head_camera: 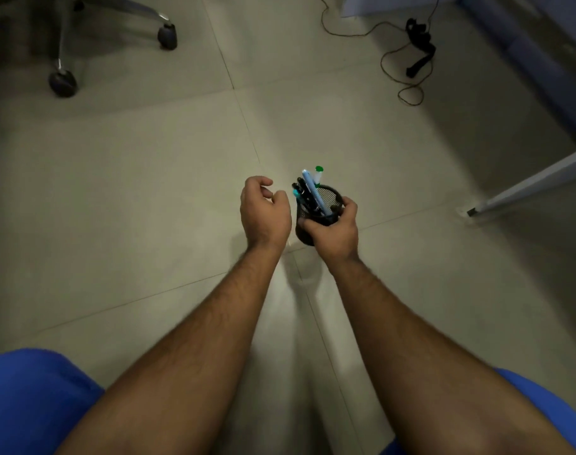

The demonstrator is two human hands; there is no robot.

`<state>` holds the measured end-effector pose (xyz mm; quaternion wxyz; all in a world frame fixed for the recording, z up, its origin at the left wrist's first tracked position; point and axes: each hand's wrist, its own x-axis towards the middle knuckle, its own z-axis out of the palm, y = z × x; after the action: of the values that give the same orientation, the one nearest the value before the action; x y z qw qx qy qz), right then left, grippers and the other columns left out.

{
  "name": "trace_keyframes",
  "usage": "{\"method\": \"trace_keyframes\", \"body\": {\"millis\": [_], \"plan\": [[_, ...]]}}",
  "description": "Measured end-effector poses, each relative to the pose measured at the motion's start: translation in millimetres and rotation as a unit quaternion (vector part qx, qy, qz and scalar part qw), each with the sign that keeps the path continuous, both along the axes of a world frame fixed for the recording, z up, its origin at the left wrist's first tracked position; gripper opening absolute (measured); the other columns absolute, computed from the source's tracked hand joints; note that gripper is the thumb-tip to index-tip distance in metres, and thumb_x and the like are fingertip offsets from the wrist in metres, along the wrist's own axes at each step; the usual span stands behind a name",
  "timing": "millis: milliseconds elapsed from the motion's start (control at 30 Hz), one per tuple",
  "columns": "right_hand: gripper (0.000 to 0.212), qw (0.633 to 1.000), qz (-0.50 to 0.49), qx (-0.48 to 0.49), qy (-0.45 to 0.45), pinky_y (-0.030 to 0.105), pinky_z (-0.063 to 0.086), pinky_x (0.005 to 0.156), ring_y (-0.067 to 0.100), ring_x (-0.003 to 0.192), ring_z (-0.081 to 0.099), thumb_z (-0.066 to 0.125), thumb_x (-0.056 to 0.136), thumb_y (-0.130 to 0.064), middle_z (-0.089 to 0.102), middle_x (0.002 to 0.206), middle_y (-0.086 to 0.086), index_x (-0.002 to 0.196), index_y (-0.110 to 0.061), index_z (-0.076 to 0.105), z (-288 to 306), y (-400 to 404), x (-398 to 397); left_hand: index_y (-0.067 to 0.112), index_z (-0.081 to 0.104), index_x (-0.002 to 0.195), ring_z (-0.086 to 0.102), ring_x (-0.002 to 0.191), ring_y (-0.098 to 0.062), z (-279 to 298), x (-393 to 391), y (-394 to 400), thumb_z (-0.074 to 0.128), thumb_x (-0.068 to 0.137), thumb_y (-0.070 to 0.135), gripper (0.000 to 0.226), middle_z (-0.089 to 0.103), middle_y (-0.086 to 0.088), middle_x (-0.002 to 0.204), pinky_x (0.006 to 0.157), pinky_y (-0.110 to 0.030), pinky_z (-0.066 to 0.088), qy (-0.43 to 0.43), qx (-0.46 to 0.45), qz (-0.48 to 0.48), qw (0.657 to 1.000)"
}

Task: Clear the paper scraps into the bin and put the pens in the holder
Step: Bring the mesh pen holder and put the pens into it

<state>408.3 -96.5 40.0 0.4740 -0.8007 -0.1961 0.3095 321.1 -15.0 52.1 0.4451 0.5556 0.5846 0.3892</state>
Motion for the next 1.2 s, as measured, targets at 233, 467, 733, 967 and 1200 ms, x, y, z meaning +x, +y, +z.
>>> {"method": "trace_keyframes", "body": {"millis": [233, 467, 733, 967, 1200], "plan": [[0.080, 0.993, 0.007, 0.114, 0.011, 0.012, 0.051, 0.087, -0.006, 0.101, 0.062, 0.085, 0.069, -0.012, 0.059, 0.115, -0.016, 0.133, -0.022, 0.037, 147.1, 41.2, -9.4, 0.017, 0.058, 0.099, 0.056, 0.073, -0.018, 145.2, -17.3, 49.3, 0.048, 0.076, 0.012, 0.025, 0.057, 0.003, 0.083, 0.068, -0.027, 0.045, 0.013, 0.031, 0.029, 0.999], [0.077, 0.984, 0.083, 0.153, 0.029, 0.034, 0.055, 0.097, 0.002, 0.106, 0.065, 0.086, 0.067, -0.020, 0.063, 0.122, -0.008, 0.128, -0.027, 0.040, 353.6, 66.9, -49.8, 0.018, 0.060, 0.101, 0.056, 0.081, -0.014, 356.3, -70.4, 64.1, 0.053, 0.078, 0.008, 0.026, 0.062, -0.004, 0.102, 0.070, -0.021, 0.045, 0.069, 0.044, 0.028, 0.996], [0.078, 0.963, 0.236, 0.133, 0.009, 0.027, 0.055, 0.094, -0.004, 0.106, 0.062, 0.087, 0.065, -0.028, 0.062, 0.119, -0.015, 0.128, -0.031, 0.041, 572.4, 52.6, -126.2, 0.019, 0.062, 0.107, 0.060, 0.085, -0.014, 572.4, -171.6, 25.1, 0.057, 0.081, 0.016, 0.027, 0.065, 0.002, 0.105, 0.077, -0.032, 0.055, 0.124, 0.034, 0.098, 0.987], [0.071, 0.921, 0.368, 0.131, 0.013, -0.001, 0.042, 0.073, -0.023, 0.090, 0.057, 0.086, 0.067, -0.025, 0.060, 0.101, -0.031, 0.121, -0.038, 0.042, 686.8, 49.7, -260.0, 0.018, 0.064, 0.107, 0.062, 0.092, -0.016, 674.0, -334.7, -12.6, 0.060, 0.081, 0.018, 0.027, 0.065, 0.001, 0.106, 0.077, -0.026, 0.048, 0.171, 0.039, 0.193, 0.965], [0.066, 0.876, 0.469, 0.117, -0.001, 0.012, 0.047, 0.082, -0.012, 0.093, 0.061, 0.085, 0.064, -0.032, 0.063, 0.103, -0.028, 0.114, -0.039, 0.042, 721.4, 63.9, -439.5, 0.018, 0.062, 0.110, 0.059, 0.101, -0.015, 703.3, -517.4, -20.5, 0.061, 0.082, 0.018, 0.027, 0.061, 0.001, 0.114, 0.084, -0.026, 0.046, 0.214, 0.040, 0.274, 0.937]]}}
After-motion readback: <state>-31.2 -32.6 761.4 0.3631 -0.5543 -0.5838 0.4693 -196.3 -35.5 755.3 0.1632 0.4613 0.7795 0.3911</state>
